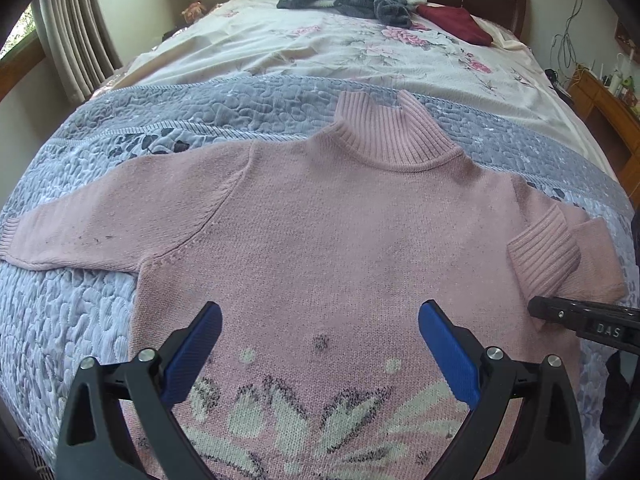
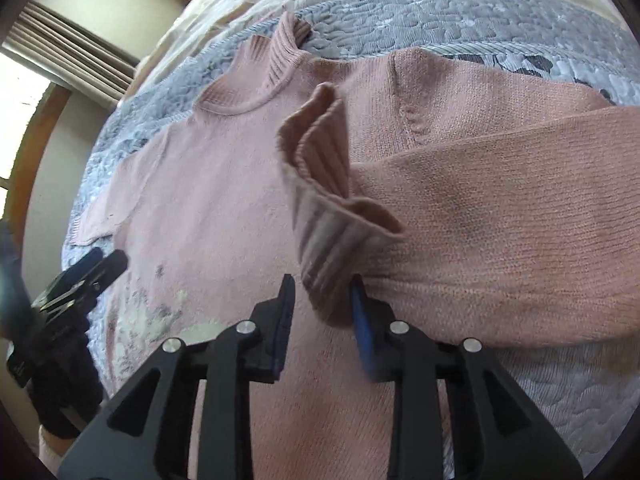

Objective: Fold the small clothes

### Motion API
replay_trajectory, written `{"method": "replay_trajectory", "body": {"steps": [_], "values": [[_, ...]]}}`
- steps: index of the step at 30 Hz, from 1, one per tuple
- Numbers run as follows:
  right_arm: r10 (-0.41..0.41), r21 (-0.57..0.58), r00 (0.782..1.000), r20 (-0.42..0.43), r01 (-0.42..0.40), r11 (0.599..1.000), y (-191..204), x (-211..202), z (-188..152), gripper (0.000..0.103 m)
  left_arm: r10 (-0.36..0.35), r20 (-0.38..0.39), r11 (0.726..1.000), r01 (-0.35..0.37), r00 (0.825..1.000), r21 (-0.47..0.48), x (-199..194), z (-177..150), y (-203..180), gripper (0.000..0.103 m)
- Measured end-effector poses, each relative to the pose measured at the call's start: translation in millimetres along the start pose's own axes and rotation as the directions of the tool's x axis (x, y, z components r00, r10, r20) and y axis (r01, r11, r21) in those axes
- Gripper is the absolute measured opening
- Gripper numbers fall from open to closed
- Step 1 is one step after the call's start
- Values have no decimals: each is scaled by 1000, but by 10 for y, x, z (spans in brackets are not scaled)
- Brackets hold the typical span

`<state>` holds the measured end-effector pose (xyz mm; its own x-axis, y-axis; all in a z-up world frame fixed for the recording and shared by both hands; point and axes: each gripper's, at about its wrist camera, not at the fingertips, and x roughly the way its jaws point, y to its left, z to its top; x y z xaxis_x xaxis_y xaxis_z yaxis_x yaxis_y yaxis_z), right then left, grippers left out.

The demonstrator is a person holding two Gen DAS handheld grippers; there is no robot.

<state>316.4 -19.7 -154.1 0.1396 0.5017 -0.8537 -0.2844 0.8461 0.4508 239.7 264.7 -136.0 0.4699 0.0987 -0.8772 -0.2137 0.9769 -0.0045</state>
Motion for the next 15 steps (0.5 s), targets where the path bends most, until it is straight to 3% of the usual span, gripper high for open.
{"method": "replay_trajectory", "body": {"steps": [3,7,12,15], "values": [[26,5,996,80,-26,1000,-138,-420,-124,42,-50,-29,999,50,998,11,50,15,-163,99],[-22,76,987,158,10,997,-507,-836,-290,42,-114,-75,992,118,991,50,182,37,-528,99],[-100,110,981,169,82,990,-814,-960,-515,42,-36,-155,994,51,987,96,495,41,-884,99],[-118,106,980,161,101,989,-897,-922,-638,42,-55,-207,995,72,977,73,644,23,-943,98]]}}
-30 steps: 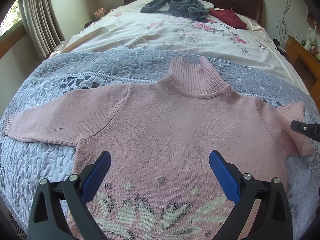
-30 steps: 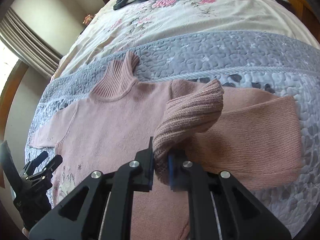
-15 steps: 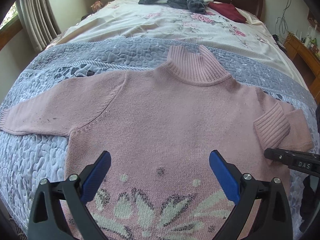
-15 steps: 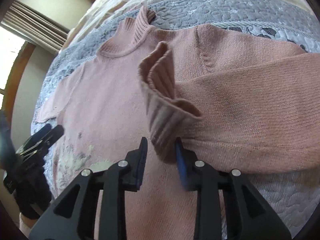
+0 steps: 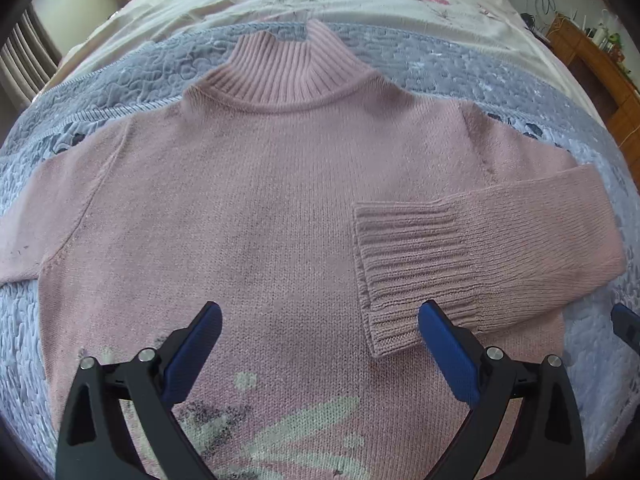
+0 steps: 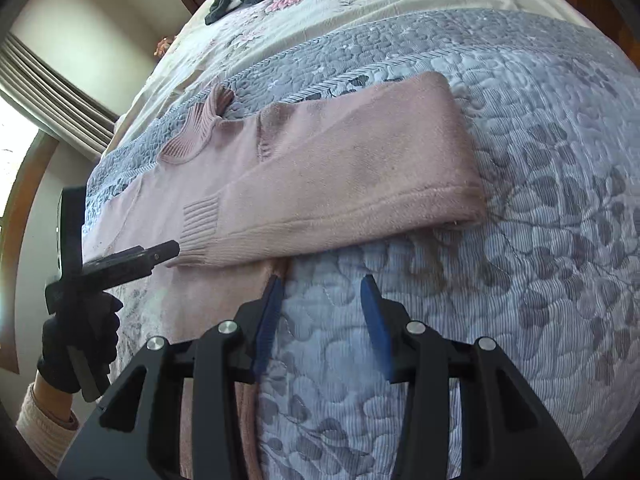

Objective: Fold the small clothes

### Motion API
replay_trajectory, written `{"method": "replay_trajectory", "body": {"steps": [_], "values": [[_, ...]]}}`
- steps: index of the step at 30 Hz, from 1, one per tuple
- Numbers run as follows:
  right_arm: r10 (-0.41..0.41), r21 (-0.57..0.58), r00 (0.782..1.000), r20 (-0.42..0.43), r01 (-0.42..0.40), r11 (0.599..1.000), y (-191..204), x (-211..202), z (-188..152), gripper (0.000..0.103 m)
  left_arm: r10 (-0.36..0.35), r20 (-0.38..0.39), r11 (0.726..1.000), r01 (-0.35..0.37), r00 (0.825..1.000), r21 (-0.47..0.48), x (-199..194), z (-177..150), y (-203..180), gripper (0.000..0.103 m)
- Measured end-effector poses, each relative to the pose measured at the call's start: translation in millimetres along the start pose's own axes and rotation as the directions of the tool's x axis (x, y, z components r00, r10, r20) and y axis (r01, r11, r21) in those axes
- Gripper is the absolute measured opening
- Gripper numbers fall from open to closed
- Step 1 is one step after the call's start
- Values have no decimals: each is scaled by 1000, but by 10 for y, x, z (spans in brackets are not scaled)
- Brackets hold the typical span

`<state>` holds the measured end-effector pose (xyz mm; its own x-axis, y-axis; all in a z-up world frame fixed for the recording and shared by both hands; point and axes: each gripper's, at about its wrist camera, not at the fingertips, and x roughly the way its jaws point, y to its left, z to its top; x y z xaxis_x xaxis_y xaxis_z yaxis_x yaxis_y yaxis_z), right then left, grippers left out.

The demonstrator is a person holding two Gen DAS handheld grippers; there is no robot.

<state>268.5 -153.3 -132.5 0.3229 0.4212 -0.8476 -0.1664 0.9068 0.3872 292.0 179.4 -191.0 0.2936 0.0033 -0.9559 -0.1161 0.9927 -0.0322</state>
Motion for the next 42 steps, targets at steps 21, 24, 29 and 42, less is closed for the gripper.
{"method": "replay_trajectory", "body": {"steps": [21,24,29,42], "values": [[5,92,999,48,-10,996,-223,-128,-48,41,-221,261,963,253,940,-93,-803,280,414,6],[2,89,999,54,-7,996,-195,-178,27,41,-161,306,974,202,938,-106,-981,351,759,6],[30,100,998,48,-34,994,-123,-119,196,42,-44,329,980,105,943,-170,-1095,449,1375,6],[66,170,993,-95,-49,984,109,731,589,27,96,216,975,-48,972,-219,-516,358,2170,6]]}}
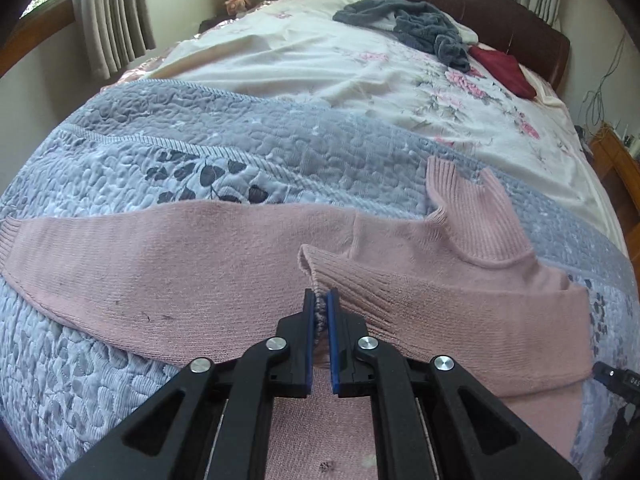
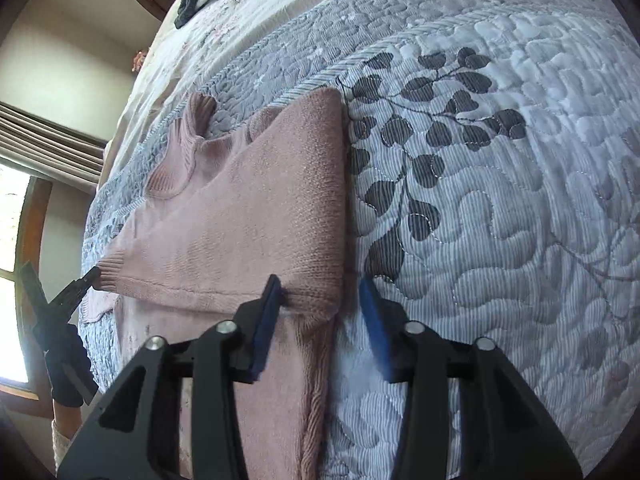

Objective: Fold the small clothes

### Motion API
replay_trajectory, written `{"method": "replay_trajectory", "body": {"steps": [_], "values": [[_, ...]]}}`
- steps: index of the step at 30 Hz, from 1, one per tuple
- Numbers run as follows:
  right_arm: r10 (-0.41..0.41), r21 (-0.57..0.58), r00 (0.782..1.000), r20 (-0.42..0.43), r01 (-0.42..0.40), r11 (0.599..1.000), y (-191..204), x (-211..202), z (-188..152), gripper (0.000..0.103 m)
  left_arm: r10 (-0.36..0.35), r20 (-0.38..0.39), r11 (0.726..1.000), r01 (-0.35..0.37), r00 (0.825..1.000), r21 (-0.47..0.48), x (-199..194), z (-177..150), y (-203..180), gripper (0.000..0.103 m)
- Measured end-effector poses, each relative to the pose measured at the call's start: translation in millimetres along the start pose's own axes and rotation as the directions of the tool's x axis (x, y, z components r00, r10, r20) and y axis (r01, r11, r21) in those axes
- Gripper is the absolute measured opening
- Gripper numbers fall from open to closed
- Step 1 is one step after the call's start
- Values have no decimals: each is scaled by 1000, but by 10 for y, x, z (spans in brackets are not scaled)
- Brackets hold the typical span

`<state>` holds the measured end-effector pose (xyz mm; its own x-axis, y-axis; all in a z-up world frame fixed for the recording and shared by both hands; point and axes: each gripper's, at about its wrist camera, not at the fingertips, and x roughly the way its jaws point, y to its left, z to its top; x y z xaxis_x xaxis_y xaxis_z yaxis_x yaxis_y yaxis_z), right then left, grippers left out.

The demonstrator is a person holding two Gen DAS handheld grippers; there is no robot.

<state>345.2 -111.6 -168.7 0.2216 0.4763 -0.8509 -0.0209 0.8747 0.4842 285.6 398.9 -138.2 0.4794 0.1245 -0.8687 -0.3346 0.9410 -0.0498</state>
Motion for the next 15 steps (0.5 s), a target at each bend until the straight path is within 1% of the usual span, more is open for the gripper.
{"method": "replay_trajectory", "body": {"steps": [1,3,5,7,10,11,12,13,14,15], "values": [[-6,7,1000,-15,6,1000,-15,59,-8,24,14,-18,1000,-14,1000,12,95,-46,-9,6],[-15,15,1000,-14,16,1000,-45,115,-33,23,45,-46,999,-44,998,21,265,-120,18,6],[-16,16,1000,-11,16,1000,-64,131,-67,23,55,-54,999,-54,997,6,362,-159,83,7],[-25,12,1000,-11,25,1000,-58,144,-74,23,33,-58,999,-34,998,-15,390,-169,156,13],[-64,-13,998,-19,64,998,11,140,-62,24,5,-69,999,-8,998,-45,314,-140,249,17],[-90,-32,996,-16,90,995,69,103,-62,25,1,-62,998,-5,998,-60,244,-115,279,17],[-117,-51,993,-4,117,992,142,51,-58,29,-11,-37,997,8,999,-74,140,-92,308,17],[-139,-73,990,20,140,988,237,-19,-63,29,-24,-5,997,23,1000,-80,27,-67,323,21],[-142,-96,989,49,146,985,338,-99,-74,30,-38,26,996,40,999,-76,-87,-52,308,24],[-137,-121,988,74,145,982,442,-166,-83,32,-49,49,996,52,998,-68,-170,-24,266,32]]}}
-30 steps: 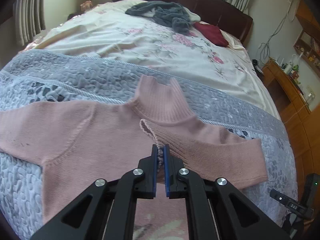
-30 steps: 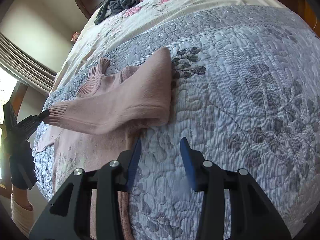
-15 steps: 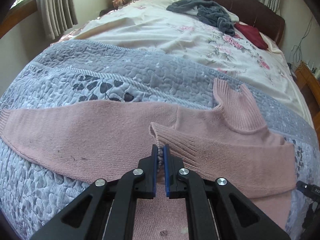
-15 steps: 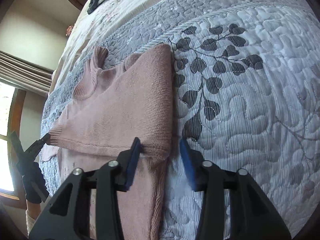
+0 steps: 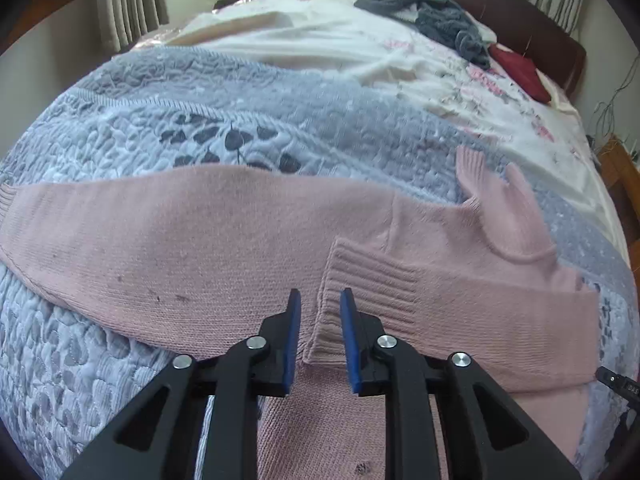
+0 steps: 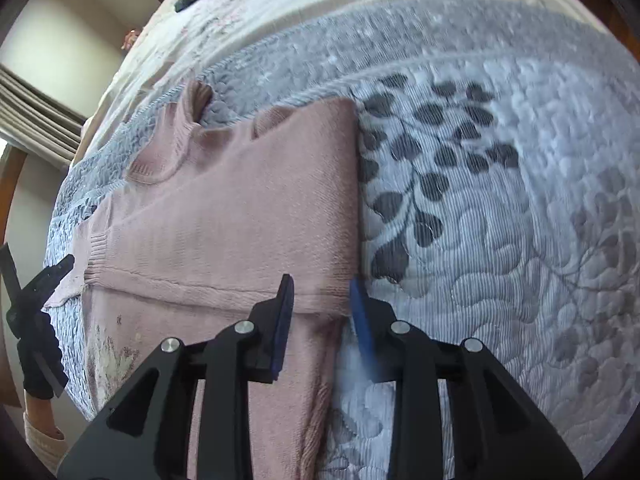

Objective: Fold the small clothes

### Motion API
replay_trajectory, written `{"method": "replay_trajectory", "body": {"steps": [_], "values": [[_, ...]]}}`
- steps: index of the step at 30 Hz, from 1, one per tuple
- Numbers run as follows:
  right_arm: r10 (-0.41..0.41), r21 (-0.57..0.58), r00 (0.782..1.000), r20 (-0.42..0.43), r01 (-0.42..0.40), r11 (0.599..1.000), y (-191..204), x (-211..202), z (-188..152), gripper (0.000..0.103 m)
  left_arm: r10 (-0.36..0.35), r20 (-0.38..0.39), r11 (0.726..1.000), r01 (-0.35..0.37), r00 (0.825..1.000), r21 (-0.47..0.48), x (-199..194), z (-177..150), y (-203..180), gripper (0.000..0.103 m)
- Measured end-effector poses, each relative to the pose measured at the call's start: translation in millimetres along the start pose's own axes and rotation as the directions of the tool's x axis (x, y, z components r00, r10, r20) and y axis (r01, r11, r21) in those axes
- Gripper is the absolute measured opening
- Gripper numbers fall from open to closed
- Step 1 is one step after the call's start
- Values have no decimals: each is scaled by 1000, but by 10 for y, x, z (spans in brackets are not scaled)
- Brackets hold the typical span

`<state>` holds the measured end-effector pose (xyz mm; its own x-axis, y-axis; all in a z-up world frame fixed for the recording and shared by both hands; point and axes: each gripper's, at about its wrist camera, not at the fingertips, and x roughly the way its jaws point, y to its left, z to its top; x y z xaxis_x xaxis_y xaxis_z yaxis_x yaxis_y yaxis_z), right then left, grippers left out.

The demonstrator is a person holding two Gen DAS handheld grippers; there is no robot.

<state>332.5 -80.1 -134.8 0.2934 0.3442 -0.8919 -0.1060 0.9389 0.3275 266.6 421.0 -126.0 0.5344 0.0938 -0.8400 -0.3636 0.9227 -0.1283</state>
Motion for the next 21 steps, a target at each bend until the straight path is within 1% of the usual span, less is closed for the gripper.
{"method": "replay_trajectory", "body": {"steps": [1,2,5,6,8,11,13,17,20,21], "values": [[5,-22,1000,19,-5,1000,99,-61,8,35,-16,14,1000,16,1000,13,-54,13,-67,36],[15,-39,1000,28,-14,999,192,-91,17,36,-41,13,999,40,999,32,-77,10,-155,36],[58,-76,998,-19,-59,995,462,34,19,37,-119,-44,991,121,992,53,45,-15,-405,37],[46,-91,998,-34,-49,995,541,110,12,37,-120,-64,991,123,991,55,135,-39,-470,37],[23,-107,997,-68,-31,994,608,281,-27,37,-95,-103,992,102,990,68,326,-107,-547,37],[9,-81,993,-120,-19,997,578,564,-90,37,-71,-175,995,82,982,57,612,-222,-531,37],[11,-81,993,-117,-21,996,543,659,-144,37,-76,-169,995,86,983,56,697,-279,-496,37],[15,-88,994,-106,-24,996,540,685,-162,38,-58,-151,991,76,987,113,709,-329,-557,38],[11,-82,994,-106,-20,996,549,720,-155,39,-76,-151,991,92,986,101,710,-333,-524,40],[12,-79,994,-111,-21,997,568,723,-148,41,-83,-155,991,99,984,93,698,-318,-515,40]]}}
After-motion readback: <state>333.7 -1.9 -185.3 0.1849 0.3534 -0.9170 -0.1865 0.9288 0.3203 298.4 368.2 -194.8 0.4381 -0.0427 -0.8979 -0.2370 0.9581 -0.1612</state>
